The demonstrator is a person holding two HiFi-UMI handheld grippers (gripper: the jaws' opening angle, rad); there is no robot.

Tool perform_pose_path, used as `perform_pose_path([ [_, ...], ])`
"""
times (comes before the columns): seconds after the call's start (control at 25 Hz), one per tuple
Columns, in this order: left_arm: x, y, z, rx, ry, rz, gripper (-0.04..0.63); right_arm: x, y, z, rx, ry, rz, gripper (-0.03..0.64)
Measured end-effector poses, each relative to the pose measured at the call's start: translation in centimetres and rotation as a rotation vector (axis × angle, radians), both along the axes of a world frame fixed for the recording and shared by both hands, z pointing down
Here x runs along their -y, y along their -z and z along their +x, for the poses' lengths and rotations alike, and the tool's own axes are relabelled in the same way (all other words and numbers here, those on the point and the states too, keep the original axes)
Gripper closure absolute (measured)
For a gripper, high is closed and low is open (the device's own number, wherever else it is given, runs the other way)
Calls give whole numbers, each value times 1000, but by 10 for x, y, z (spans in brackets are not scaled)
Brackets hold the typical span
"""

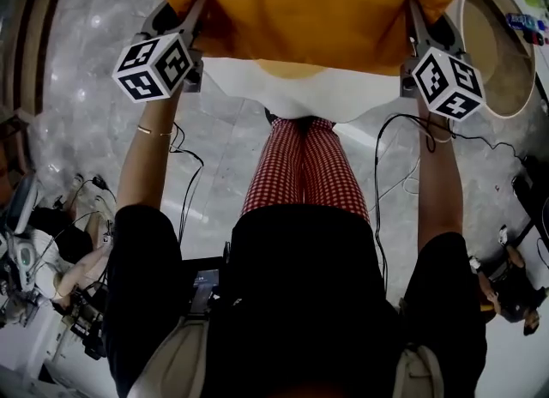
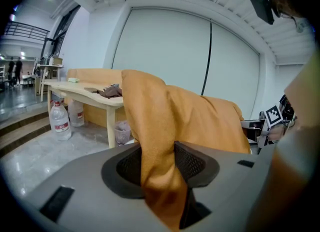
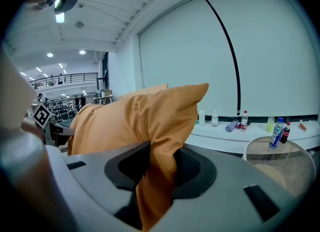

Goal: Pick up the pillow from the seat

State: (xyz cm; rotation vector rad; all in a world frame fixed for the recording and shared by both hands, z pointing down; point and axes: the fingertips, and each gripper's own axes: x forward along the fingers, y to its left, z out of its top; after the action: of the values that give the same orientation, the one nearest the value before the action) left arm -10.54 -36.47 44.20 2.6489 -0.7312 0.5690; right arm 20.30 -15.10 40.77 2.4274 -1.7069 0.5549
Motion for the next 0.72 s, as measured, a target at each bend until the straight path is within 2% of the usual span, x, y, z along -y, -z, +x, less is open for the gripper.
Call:
perform_pose_path([
  [0.36, 3, 40, -1, -15, 6, 9, 410, 1, 36, -2, 11, 0, 17, 468],
  [0.52, 6, 71, -12, -28, 0, 7, 410, 4, 70, -13, 2, -6, 25, 468],
  [0.72, 10, 99, -10, -42, -9, 38, 410, 10, 87, -13, -2, -9, 46, 466],
])
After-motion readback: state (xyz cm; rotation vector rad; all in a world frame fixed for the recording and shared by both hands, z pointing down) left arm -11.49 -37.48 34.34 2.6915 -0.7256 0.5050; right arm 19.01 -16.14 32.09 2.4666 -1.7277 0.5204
